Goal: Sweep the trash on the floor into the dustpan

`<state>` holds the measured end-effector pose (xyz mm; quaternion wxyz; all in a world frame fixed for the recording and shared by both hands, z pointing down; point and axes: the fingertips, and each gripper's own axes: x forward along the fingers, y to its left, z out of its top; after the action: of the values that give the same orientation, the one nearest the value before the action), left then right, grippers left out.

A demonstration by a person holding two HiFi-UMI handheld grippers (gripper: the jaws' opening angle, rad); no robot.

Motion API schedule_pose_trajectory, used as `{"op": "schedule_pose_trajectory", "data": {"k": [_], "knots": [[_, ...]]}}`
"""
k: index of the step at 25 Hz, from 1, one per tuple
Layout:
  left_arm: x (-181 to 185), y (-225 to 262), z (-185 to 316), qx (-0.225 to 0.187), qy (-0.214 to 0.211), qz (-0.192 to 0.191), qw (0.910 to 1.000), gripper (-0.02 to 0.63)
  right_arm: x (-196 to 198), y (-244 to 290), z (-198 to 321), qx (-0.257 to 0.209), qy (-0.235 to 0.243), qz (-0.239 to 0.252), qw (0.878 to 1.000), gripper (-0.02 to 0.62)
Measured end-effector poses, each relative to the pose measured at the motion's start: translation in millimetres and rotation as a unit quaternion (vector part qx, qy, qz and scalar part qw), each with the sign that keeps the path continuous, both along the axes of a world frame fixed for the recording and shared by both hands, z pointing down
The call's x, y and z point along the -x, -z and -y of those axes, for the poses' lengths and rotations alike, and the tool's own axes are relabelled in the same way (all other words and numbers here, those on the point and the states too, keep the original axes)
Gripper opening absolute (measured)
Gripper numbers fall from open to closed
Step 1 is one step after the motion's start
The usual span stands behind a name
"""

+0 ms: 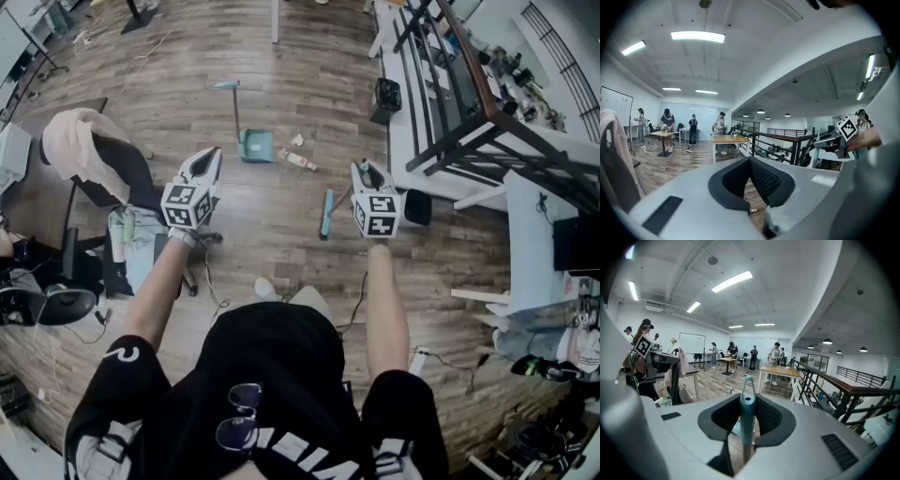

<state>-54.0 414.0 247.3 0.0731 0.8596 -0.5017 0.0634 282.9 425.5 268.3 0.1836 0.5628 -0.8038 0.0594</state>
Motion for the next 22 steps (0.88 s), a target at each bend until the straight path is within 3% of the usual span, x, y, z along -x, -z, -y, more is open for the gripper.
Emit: {"op": "schedule_pose_trajectory", "data": {"k": [12, 22], "knots": [[-1, -31, 52, 0.019, -0.008, 0.003, 0.9998, -0.002, -21, -40, 46, 0.014, -0.022, -0.011, 1.000, 0.084], [-6, -51, 187, 0.039, 0.000, 0.022, 0.9990, -0.002, -55, -87, 168, 0.047, -0.041, 0.007, 0.998, 0.084]]}}
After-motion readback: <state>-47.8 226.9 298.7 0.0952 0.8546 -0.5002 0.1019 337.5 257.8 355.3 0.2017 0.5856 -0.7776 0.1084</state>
